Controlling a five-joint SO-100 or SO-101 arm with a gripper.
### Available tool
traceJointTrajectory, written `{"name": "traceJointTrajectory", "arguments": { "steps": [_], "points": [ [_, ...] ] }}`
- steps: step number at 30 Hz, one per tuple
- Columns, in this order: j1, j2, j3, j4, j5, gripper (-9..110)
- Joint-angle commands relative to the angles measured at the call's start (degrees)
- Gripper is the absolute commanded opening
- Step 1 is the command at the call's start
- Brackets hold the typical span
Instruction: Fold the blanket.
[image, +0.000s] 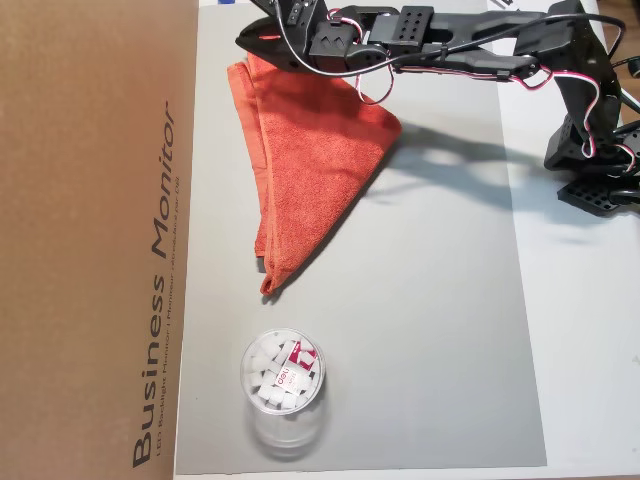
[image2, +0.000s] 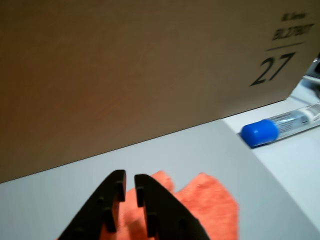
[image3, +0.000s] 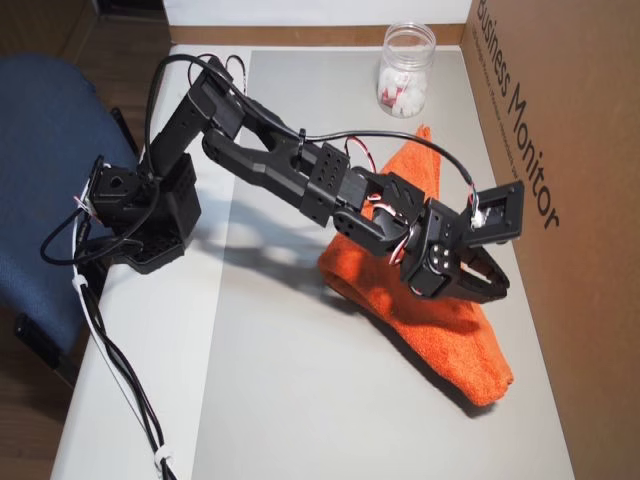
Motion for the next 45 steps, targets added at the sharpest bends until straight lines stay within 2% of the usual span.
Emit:
{"name": "traceJointTrajectory", "arguments": {
  "steps": [1,8,12,15,18,27,33,45],
  "points": [
    [-3.78,6.42,3.52,-1.14,0.18,0],
    [-9.49,5.71,16.35,-2.2,-0.62,0],
    [-11.25,0.35,23.55,-16.7,-0.97,0],
    [-12.39,-2.81,27.42,-28.56,-4.83,0],
    [-13.18,-5.63,27.69,-33.49,-7.21,0],
    [-12.83,-5.63,28.13,-33.66,-7.73,0],
    [-12.48,3.69,29.36,-33.49,-7.03,0],
    [-9.14,24.26,50.45,-33.4,-8.0,0]
  ]
}}
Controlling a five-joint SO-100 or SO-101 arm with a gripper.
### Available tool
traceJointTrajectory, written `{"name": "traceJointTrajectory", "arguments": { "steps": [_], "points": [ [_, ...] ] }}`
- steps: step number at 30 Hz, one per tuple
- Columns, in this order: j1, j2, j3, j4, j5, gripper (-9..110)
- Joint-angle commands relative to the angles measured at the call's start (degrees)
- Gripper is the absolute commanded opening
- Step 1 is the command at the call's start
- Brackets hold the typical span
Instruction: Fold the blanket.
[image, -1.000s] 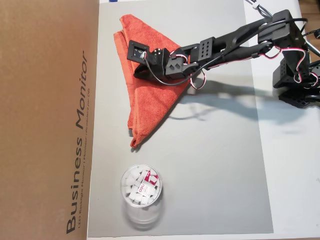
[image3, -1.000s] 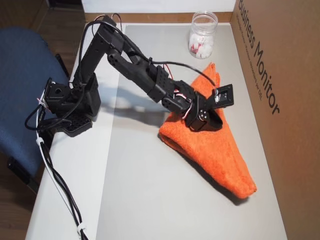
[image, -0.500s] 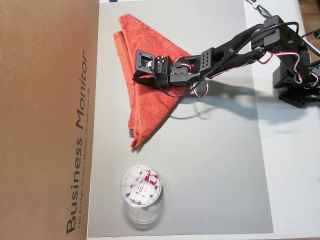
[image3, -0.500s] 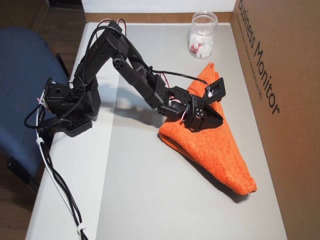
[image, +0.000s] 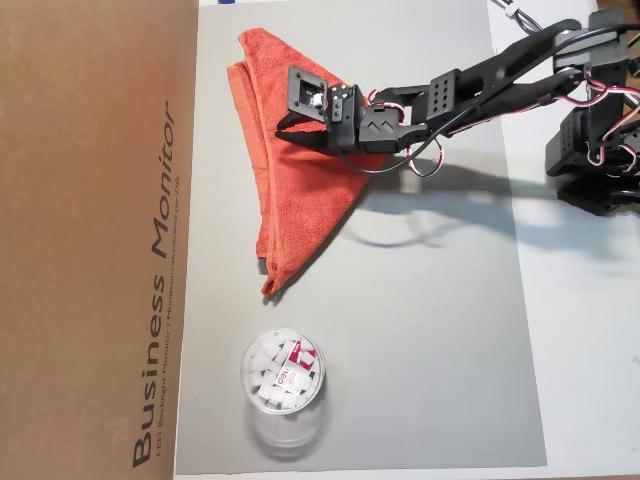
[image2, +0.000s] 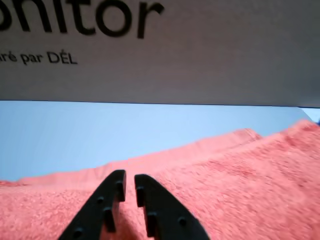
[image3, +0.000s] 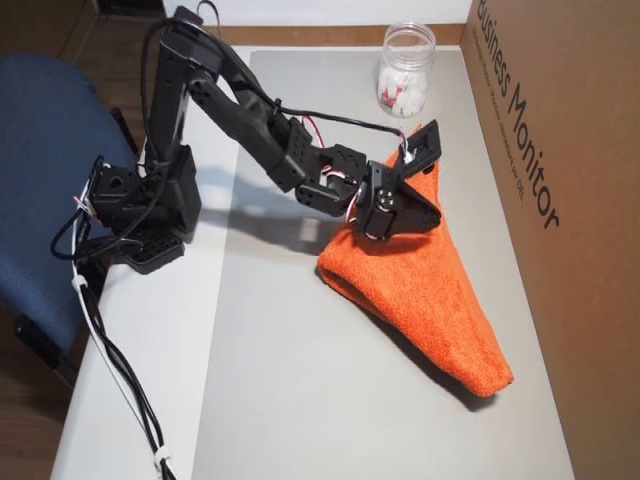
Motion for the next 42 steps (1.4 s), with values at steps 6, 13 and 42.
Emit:
{"name": "traceJointTrajectory", "arguments": {
  "steps": [6,13,42],
  "points": [
    [3.52,10.81,11.16,-0.88,0.09,0],
    [5.1,10.46,16.0,-1.32,0.18,0],
    [5.36,-13.97,17.23,-30.76,-0.26,0]
  ]
}}
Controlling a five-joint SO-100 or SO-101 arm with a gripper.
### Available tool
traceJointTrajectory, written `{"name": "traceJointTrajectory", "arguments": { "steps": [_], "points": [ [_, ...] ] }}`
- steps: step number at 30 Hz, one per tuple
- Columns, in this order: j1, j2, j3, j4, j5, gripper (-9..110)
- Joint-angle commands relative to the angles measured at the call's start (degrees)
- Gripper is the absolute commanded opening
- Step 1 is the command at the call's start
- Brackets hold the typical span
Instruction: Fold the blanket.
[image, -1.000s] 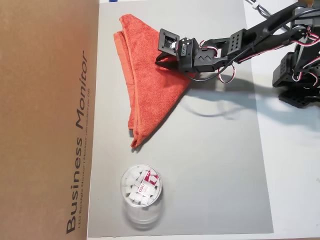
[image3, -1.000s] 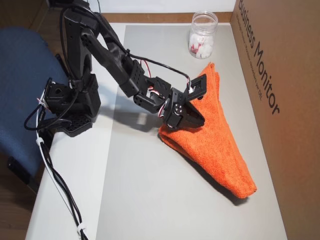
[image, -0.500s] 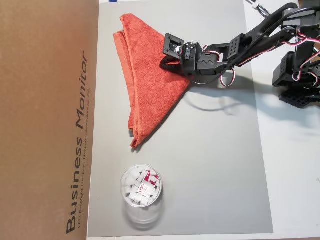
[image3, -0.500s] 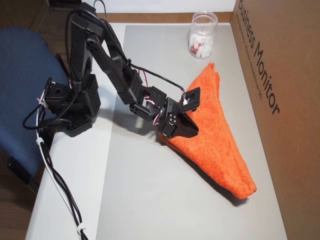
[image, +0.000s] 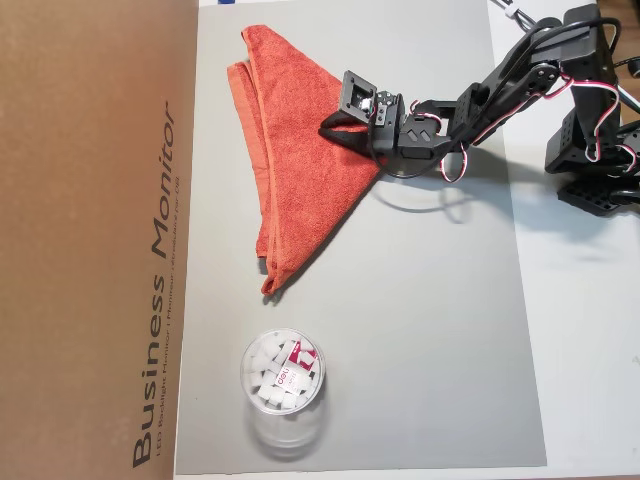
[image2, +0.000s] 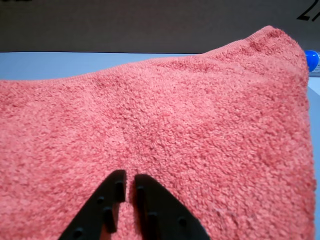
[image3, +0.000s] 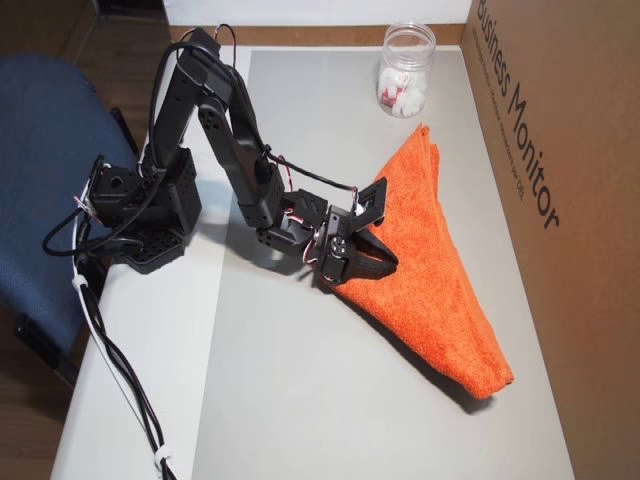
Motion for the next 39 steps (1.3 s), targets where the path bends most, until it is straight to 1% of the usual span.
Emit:
{"name": "traceJointTrajectory", "arguments": {
  "steps": [1,5,8,18,27,31,39],
  "points": [
    [-0.09,0.44,-0.44,-0.09,-0.53,0],
    [-0.09,5.62,-0.18,1.05,-0.62,0],
    [0.09,9.67,0.26,4.22,-0.53,0],
    [-0.35,24.17,-0.26,20.48,-0.53,0],
    [-0.79,40.43,0.62,37.71,-0.62,0],
    [-0.7,47.11,0.53,47.2,-0.62,0],
    [-0.88,57.13,0.53,59.5,-0.62,0]
  ]
}}
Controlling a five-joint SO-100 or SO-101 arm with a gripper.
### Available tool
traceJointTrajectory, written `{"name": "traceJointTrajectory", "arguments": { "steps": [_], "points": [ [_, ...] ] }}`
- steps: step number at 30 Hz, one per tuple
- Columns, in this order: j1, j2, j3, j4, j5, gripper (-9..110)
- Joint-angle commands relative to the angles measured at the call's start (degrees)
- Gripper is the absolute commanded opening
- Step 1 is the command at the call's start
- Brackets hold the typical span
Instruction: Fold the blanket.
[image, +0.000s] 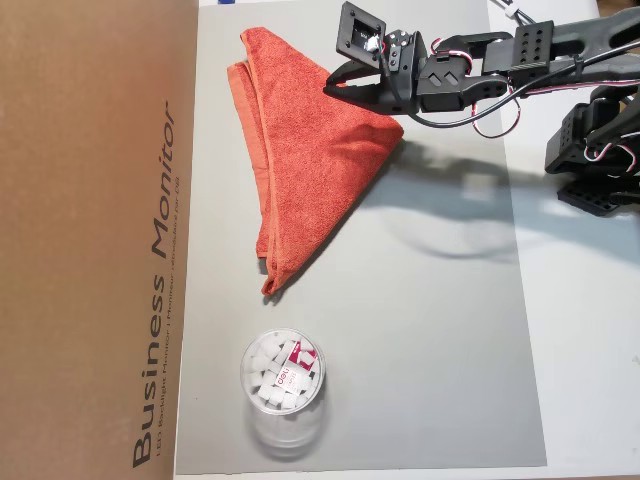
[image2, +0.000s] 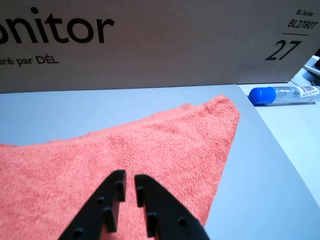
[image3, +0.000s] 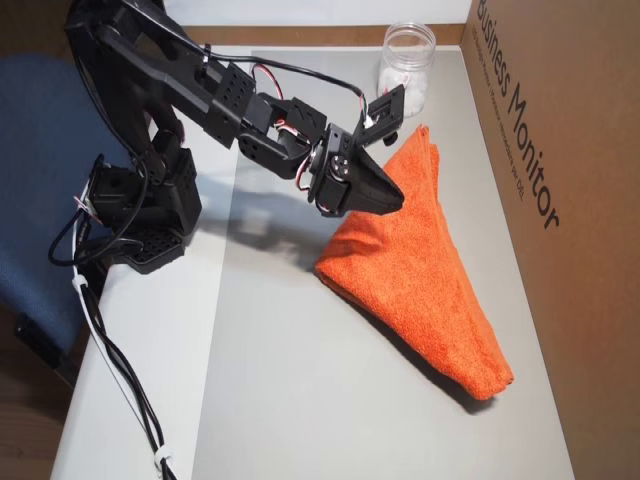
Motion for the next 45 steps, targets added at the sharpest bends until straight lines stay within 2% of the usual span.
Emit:
{"name": "traceJointTrajectory", "arguments": {
  "steps": [1,13,20,28,31,45],
  "points": [
    [-0.53,5.98,-0.44,4.04,-0.35,0],
    [-5.01,17.75,-0.44,19.25,-0.35,0],
    [-8.53,26.19,0.35,32.43,-0.35,0],
    [-9.14,39.99,10.55,38.06,-0.62,0],
    [-9.14,45.79,14.85,40.52,-3.69,0],
    [-11.25,67.76,26.63,57.92,-5.19,0]
  ]
}}
